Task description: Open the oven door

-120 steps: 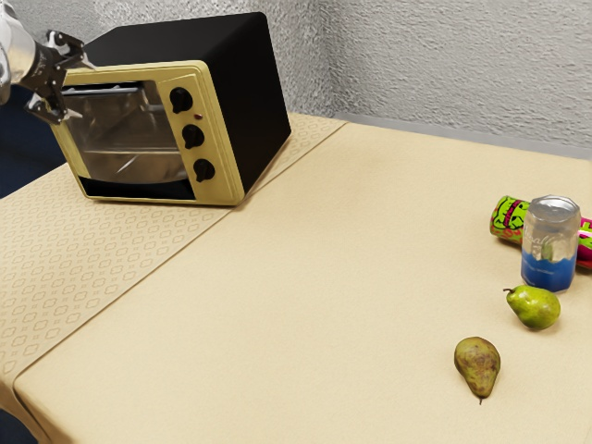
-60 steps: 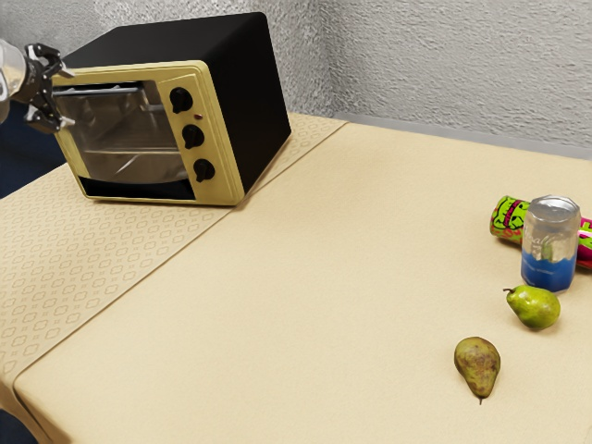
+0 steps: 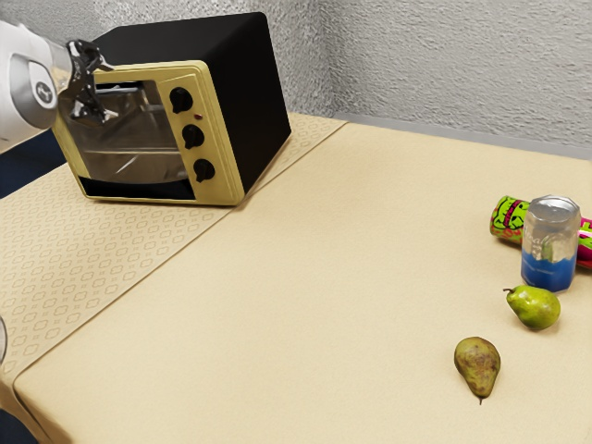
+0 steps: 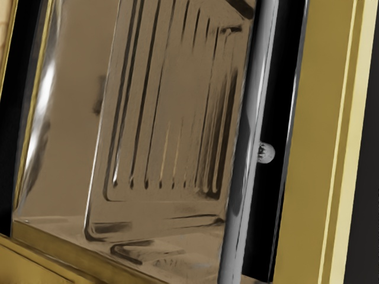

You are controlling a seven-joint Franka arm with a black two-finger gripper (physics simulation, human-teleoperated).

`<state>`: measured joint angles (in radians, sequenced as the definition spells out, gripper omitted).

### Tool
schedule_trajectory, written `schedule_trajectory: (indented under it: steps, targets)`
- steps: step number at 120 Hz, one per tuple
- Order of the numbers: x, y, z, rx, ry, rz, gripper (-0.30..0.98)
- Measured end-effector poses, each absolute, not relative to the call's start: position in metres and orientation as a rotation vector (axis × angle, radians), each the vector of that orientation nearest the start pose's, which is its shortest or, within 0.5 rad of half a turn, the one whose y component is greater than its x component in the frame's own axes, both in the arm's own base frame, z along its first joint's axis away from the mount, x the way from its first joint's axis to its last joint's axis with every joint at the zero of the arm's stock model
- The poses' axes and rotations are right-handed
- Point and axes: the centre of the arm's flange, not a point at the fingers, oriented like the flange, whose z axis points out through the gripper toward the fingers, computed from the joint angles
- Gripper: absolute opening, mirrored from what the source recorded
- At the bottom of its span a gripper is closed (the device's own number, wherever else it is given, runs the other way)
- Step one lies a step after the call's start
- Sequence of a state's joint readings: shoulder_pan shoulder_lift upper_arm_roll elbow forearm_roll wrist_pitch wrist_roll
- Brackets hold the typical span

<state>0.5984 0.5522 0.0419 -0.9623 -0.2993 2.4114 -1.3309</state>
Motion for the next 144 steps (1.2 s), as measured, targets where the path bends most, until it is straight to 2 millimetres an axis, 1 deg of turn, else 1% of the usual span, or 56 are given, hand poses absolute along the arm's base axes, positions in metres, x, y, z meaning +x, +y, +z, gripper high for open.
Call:
schedule_trajectory:
  steps: [31,50,62,83,105,121,134,144]
  targets:
    - [0.613,0.441,0.663,1.179,2.090,0.970,0.68]
    - [0.612,0.456,0.646,1.151,2.121,0.964,0.68]
    - [0.612,0.460,0.641,1.137,2.127,0.968,0.68]
    - [0.603,0.474,0.640,1.098,2.137,0.987,0.68]
    - [0.604,0.474,0.639,1.083,2.132,0.994,0.68]
    - [0.611,0.469,0.637,1.080,2.118,0.993,0.68]
    - [0.615,0.470,0.629,1.078,2.121,0.988,0.68]
    - [0.619,0.471,0.618,1.078,2.126,0.980,0.68]
